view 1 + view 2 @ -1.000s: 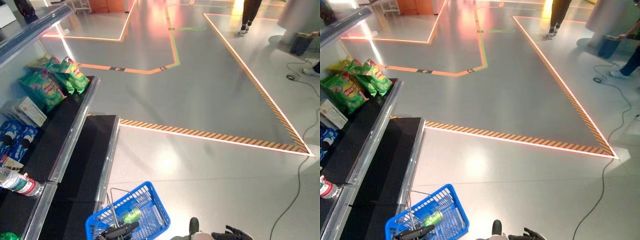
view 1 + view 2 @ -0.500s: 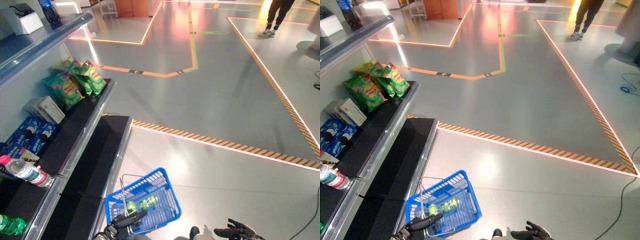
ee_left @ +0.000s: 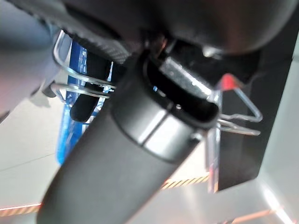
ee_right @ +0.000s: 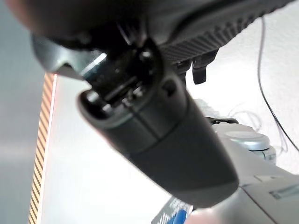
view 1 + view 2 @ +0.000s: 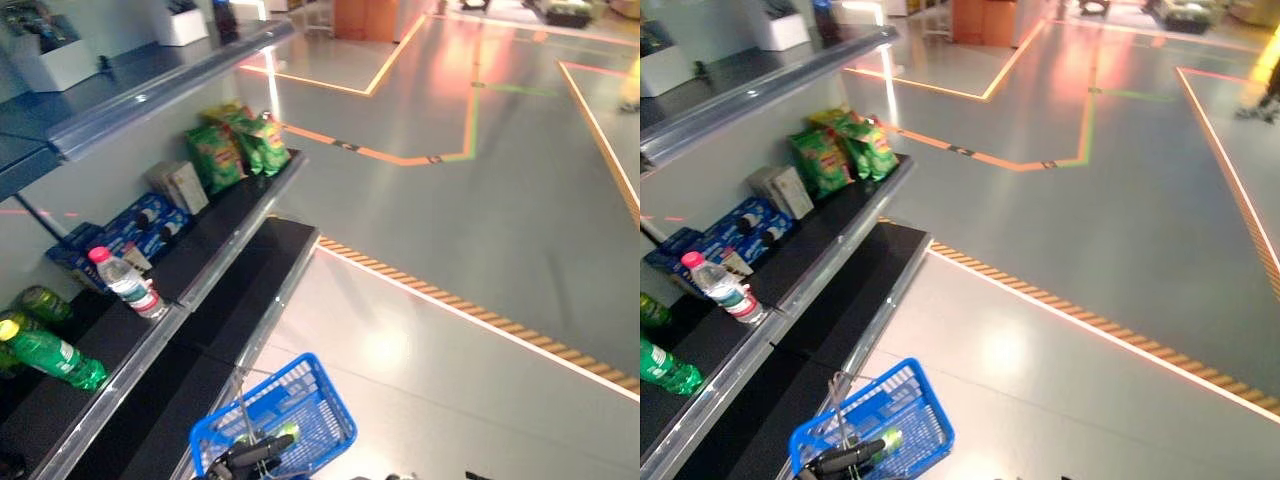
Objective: Pick up the drink and place into the basket.
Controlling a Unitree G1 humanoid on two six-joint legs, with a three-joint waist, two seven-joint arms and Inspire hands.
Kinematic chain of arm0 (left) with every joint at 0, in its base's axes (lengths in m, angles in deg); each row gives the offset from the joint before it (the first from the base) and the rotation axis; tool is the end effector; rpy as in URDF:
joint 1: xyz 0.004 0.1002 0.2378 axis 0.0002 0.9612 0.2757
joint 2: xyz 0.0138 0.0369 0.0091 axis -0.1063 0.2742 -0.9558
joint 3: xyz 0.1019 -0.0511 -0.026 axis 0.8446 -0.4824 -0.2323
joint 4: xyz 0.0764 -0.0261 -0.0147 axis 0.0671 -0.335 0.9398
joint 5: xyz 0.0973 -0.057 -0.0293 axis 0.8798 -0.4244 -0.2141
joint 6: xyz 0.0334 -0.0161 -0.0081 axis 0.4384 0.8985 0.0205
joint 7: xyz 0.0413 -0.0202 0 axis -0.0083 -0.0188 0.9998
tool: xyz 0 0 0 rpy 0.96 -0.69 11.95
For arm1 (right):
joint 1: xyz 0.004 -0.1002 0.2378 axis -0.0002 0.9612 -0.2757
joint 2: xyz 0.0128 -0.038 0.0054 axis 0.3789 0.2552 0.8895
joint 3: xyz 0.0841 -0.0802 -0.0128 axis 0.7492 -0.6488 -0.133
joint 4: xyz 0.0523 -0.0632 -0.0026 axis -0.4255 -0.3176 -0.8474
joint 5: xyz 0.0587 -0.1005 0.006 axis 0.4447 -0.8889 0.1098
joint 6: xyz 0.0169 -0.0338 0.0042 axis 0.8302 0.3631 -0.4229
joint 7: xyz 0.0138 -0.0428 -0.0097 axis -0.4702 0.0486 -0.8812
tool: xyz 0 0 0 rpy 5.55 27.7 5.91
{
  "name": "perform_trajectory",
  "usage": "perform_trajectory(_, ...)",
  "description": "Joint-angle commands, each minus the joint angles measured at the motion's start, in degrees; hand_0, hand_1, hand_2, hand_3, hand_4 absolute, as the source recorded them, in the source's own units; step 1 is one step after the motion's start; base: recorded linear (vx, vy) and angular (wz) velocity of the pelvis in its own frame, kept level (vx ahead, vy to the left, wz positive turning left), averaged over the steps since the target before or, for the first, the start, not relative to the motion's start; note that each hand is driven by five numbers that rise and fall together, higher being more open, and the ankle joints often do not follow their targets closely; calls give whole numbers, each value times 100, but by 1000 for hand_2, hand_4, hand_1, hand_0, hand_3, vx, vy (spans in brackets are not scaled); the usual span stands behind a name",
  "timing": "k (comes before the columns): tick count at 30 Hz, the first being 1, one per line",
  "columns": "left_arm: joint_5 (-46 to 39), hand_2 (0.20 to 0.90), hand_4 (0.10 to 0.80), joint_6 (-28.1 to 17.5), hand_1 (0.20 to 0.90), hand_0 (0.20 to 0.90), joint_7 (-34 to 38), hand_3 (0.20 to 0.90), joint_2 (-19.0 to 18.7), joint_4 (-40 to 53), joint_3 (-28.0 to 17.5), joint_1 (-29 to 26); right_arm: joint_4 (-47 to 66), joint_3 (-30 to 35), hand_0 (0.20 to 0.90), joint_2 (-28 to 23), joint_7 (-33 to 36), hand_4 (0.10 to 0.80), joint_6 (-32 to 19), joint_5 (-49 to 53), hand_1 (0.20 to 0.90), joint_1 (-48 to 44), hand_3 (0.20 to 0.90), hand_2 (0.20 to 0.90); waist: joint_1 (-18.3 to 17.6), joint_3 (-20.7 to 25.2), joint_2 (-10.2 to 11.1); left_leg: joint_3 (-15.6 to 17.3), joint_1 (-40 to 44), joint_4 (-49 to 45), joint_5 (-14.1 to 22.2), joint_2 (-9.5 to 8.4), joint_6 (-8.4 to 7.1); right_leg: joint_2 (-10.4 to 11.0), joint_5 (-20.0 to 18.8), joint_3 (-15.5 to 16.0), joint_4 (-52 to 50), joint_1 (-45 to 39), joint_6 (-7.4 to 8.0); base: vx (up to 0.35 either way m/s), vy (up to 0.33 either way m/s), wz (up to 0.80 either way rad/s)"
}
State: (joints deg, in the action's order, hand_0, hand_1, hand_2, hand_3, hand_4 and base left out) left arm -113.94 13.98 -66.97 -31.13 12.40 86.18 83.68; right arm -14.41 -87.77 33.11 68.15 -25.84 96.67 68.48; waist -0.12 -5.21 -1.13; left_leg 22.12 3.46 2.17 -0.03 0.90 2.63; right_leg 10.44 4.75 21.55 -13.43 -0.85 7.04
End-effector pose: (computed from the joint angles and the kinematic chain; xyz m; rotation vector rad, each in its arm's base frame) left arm 0.0674 0.2505 -0.1413 -0.6274 1.0371 0.1321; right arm 0.0507 -0.2742 -0.1364 -0.0714 1.2420 -0.2392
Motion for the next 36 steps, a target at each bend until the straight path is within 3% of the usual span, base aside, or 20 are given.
perform_trajectory(1,-324,300,100,-240,300,300,-348,200,-327,506,-79,-220,149,10,900,-2,-19,800,8,-26,900,-554,900,900,405,-105,-83,-99,79,-78,120,-240,-42,-185,-529,-376,-1775,338,48,39,32,106)
perform_trajectory(2,-325,300,100,-249,300,300,-328,200,-344,511,-23,-212,102,-7,900,-5,-37,800,62,80,900,-618,900,900,424,-136,-82,-394,97,-82,177,-279,18,-178,-622,-666,-2089,656,19,31,-46,91)
perform_trajectory(6,-310,300,100,-283,300,300,-315,200,-353,507,112,-224,29,5,900,-22,-36,800,40,208,900,-637,900,900,421,-194,-15,-1020,141,-114,240,-342,5,-158,-608,-1084,-1228,702,-38,136,-167,129)
perform_trajectory(8,-349,300,100,-298,300,300,-328,200,-370,478,204,-266,-29,82,900,-43,-54,800,-75,224,900,-600,900,900,311,-250,59,-1853,147,-247,427,-495,18,-55,-877,-1809,80,737,71,246,-307,116)
perform_trajectory(11,-301,300,100,-291,300,300,-371,200,-375,439,195,-268,-89,142,900,-60,-118,800,-154,241,900,-606,900,900,256,-226,100,-2246,129,-369,575,-618,26,-36,-1104,-2215,560,857,143,240,-232,180)
perform_trajectory(12,-133,300,100,-324,300,300,-440,200,-388,322,167,-263,-134,180,900,-48,-112,800,-187,308,900,-635,900,900,194,-210,118,-2625,204,-497,766,-728,34,-69,-1230,-2481,970,1031,192,384,-327,186)
perform_trajectory(16,-99,300,100,-366,300,300,-508,200,-416,220,30,-163,-147,154,900,-72,-156,800,-104,221,900,-686,900,900,137,-223,199,-3040,281,-962,1208,-769,22,-135,-1218,-2787,981,1016,258,301,-313,159)
perform_trajectory(18,-155,300,100,-377,300,300,-491,200,-409,202,-77,-72,-114,112,900,-80,-204,800,-68,6,900,-655,900,900,170,-175,229,-3093,317,-1053,1250,-676,-98,-131,-1127,-2655,926,835,255,197,-309,138)
perform_trajectory(21,-97,300,100,-377,300,300,-543,200,-355,263,-136,11,-5,83,900,-112,-191,800,-7,8,900,-619,900,900,287,-87,242,-2980,288,-1083,1118,-355,-342,-110,-927,-2238,903,574,120,131,-237,60)
perform_trajectory(23,-63,300,100,-385,300,300,-553,200,-326,285,-116,21,10,89,900,-117,-167,800,18,55,900,-614,900,900,309,-84,249,-2871,214,-1126,1026,-270,-396,-88,-880,-2111,941,469,87,90,-174,49)
perform_trajectory(24,-142,300,100,-391,300,300,-561,200,-254,371,-34,12,70,95,900,-156,-136,800,43,-14,900,-580,900,900,356,-89,262,-2510,-14,-1235,805,-151,-496,-28,-785,-1707,1135,152,20,85,-216,57)
perform_trajectory(25,-168,300,100,-372,300,300,-556,200,-249,413,5,-13,72,92,900,-187,-115,800,37,12,900,-571,900,900,354,-95,254,-2342,-63,-1214,778,-118,-519,-23,-762,-1578,1195,77,4,53,-211,73)
perform_trajectory(27,-134,300,100,-319,300,300,-554,200,-190,502,222,-125,44,182,900,-283,15,800,44,245,900,-564,900,900,282,-70,137,-1641,-23,-733,528,63,-622,-22,-712,-1033,1357,-117,-2,-28,-32,103)
perform_trajectory(28,-110,300,100,-313,300,300,-525,200,-174,505,282,-157,34,207,900,-301,35,800,41,294,900,-557,900,900,235,-50,90,-1436,34,-519,411,138,-664,-40,-695,-904,1390,-159,-3,-17,33,130)
perform_trajectory(31,-173,300,100,-310,300,300,-439,200,-158,488,321,-206,4,226,900,-299,-11,800,-27,182,900,-529,900,900,144,15,6,-1288,209,-32,208,221,-752,-79,-660,-781,1462,-234,7,17,67,98)
perform_trajectory(36,-175,300,100,-286,300,300,-410,200,-151,421,240,-246,-40,177,900,-236,-46,800,-104,73,900,-489,900,900,107,98,-20,-1200,385,259,169,225,-744,-90,-638,-740,1557,-365,52,34,71,14)
